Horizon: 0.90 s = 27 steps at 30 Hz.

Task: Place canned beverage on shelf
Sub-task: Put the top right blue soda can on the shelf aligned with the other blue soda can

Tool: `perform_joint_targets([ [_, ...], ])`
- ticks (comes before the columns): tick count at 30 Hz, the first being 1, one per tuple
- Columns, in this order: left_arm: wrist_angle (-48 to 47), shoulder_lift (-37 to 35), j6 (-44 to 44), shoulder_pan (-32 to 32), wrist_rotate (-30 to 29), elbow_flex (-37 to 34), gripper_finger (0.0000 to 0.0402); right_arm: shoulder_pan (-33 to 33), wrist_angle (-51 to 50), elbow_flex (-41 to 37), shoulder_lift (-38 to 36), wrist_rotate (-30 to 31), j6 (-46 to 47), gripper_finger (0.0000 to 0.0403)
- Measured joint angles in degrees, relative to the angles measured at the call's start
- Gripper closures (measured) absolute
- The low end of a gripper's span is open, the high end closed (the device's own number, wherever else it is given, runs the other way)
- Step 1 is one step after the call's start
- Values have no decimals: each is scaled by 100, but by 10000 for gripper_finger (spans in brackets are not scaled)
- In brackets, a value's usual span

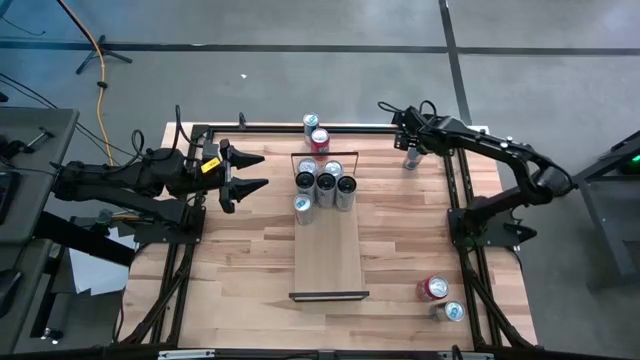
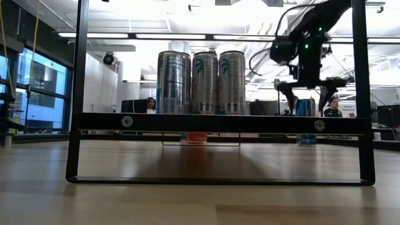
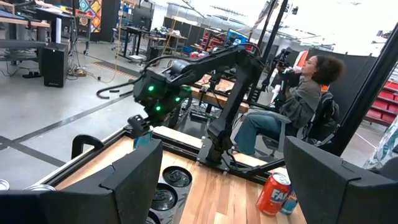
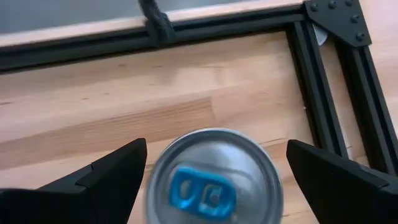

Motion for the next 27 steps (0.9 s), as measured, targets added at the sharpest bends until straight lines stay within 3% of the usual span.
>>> perform_joint_targets([
  [9,0,0,0,0,0,0,108,-65,223,0,346,-39,0,40],
  [13,0,0,0,0,0,0,108,-105,187,0,346,-83,0,80],
  [20,0,0,0,0,0,0,108,-120,46,0,280,-311,-266,188],
  [27,-2,0,0,0,0,0,108,-63,-271,313,-319,-320,-1103,193],
])
